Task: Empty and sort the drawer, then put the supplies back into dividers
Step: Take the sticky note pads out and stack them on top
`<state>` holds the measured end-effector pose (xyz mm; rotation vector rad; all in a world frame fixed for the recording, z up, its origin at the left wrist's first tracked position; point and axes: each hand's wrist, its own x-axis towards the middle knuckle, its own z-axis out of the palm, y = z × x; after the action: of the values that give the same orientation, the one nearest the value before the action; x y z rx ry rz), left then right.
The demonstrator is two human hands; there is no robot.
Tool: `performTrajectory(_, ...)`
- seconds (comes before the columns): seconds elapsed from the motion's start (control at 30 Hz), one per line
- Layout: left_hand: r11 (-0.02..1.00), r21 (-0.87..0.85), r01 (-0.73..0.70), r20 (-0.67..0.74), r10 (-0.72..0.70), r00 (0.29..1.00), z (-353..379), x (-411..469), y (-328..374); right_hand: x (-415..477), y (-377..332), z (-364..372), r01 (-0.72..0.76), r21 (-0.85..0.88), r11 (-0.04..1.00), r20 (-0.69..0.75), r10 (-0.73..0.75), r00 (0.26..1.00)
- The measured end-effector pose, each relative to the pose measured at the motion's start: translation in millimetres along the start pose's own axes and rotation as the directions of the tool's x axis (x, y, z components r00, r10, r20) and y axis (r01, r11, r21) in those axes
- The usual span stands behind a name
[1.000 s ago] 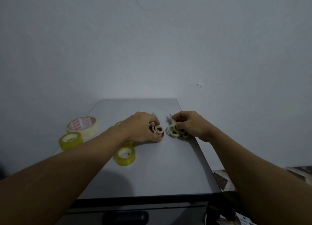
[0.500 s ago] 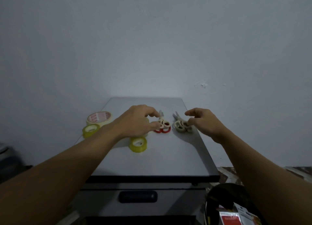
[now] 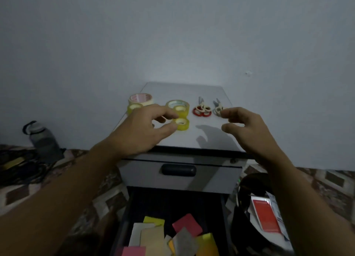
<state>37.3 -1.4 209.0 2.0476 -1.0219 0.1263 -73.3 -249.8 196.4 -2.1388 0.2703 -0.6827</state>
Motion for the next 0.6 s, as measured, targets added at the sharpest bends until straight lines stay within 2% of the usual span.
performTrajectory(0.17,0.991,-0.08,0.106,-0.021,-0.108,0.994,16.1,-56.4,-21.6,-54.3,6.5,28.8,-0.061,0.096,0.994,0.014,0.06,0.998)
performTrajectory(0.33,0.956,-0.128,0.264,0.063,-0.258,0.964,57.6,-115.1,-54.6,-107.4,39.1,69.6,-0.164,0.097,0.982,0.117,0.152,0.981)
performTrajectory(0.47,0.907,-0.049,0.419,0.209,-0.401,0.892,99.4,-148.3,-96.8,-139.4,77.1,103.9,-0.338,0.124,0.933,0.226,0.305,0.925)
performTrajectory(0.6,0.853,0.002,0.522,0.358,-0.488,0.796,133.0,-176.5,-132.1,-166.0,115.0,127.7,-0.475,0.037,0.879,0.296,0.444,0.846)
